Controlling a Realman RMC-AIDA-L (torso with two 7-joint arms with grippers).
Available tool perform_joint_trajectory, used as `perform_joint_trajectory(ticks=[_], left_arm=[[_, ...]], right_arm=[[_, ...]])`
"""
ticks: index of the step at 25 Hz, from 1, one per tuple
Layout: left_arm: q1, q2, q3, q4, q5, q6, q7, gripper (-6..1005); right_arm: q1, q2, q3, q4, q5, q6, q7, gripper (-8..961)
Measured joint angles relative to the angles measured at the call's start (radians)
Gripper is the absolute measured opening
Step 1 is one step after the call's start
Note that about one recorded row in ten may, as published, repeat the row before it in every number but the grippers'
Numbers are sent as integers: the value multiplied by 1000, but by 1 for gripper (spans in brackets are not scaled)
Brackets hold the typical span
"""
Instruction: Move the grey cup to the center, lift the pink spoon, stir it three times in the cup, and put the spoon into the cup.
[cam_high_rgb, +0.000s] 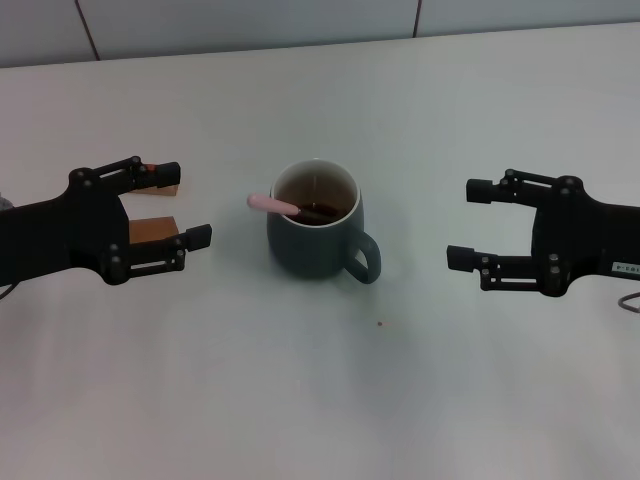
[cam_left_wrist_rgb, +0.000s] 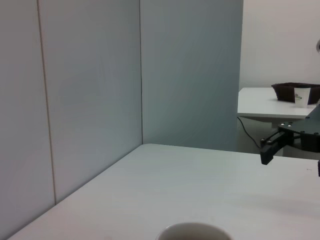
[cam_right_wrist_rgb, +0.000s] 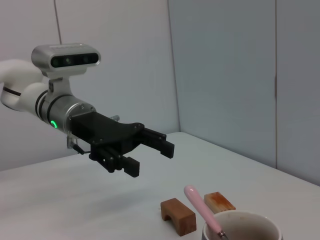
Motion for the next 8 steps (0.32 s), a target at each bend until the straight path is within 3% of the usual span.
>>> perform_joint_trajectory(ticks=[8], left_arm=[[4,-1,-6,-16,-2,-2,2,805]], right_arm=[[-1,0,-3,2,-2,0,0,820]])
